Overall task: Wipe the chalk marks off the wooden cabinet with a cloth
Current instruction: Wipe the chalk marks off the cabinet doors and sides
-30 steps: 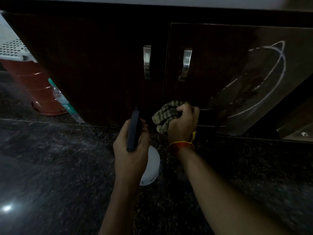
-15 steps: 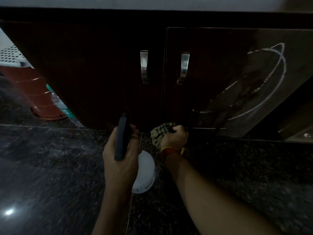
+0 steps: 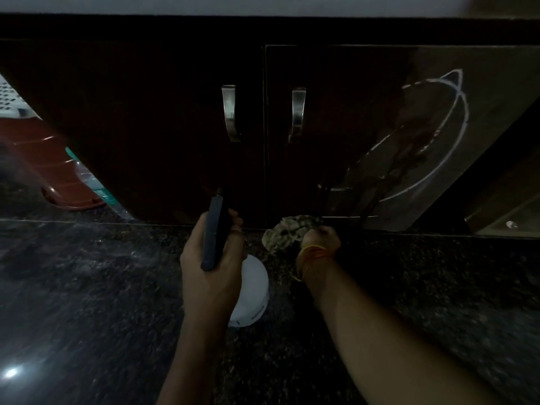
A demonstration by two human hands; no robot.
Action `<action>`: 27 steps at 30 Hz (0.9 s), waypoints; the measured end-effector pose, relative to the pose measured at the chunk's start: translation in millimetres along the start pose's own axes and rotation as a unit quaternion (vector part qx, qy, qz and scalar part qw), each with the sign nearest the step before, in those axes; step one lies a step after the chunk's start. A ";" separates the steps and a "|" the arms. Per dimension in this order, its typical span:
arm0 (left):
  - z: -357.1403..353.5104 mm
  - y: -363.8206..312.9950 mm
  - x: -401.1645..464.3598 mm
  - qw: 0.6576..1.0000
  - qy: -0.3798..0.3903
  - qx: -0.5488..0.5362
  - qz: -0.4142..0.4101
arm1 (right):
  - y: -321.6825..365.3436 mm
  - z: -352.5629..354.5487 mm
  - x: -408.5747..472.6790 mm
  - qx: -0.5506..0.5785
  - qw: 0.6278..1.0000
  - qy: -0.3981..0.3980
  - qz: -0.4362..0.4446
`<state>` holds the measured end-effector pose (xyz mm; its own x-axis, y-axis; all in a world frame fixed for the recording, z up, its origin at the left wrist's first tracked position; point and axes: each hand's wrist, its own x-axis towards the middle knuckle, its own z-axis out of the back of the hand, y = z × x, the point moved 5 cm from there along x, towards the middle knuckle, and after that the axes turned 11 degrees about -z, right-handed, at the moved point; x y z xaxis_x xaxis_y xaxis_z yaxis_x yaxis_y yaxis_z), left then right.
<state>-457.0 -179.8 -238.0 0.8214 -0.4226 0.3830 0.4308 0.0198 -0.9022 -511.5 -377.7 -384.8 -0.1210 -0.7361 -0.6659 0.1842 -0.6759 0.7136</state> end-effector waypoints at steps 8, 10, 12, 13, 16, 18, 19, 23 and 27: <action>-9.7 -2.4 -1.6 1.000 0.008 -0.018 -0.007 | 12.3 -2.1 -17.9 0.023 1.000 0.011 0.015; -12.6 -2.8 -1.9 1.000 0.009 -0.027 -0.008 | 15.3 3.4 -12.7 0.031 0.999 0.012 0.028; -15.8 -3.3 -1.3 0.999 0.011 -0.031 -0.009 | 19.1 10.3 -8.5 0.049 0.998 0.002 0.040; -17.2 -3.6 -1.2 0.999 0.014 -0.032 -0.010 | 20.1 11.9 -8.5 0.056 0.997 -0.003 0.043; -20.6 -2.9 -1.6 0.999 0.021 -0.034 -0.009 | 27.5 16.8 -21.2 0.062 0.997 -0.011 0.037; -22.3 -2.3 -1.9 0.999 0.023 -0.036 -0.009 | 33.3 18.6 -25.7 0.049 0.998 0.002 0.036; -23.2 -3.0 -1.6 0.999 0.019 -0.037 -0.011 | 37.2 19.6 -27.8 0.046 0.998 0.009 0.045; -30.8 -9.4 -2.5 0.999 0.019 -0.039 -0.019 | 49.2 26.9 -40.1 0.080 0.993 -0.009 0.084; -34.3 -14.0 -4.8 0.998 0.029 -0.049 -0.021 | 36.2 30.2 -36.6 0.061 0.997 -0.017 0.049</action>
<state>-479.7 -209.1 -234.0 0.7794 -0.4724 0.4115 0.4239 -0.0861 -0.9016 -529.8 -376.3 -328.0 -0.1416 -0.7978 -0.5860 0.0762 -0.5990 0.7971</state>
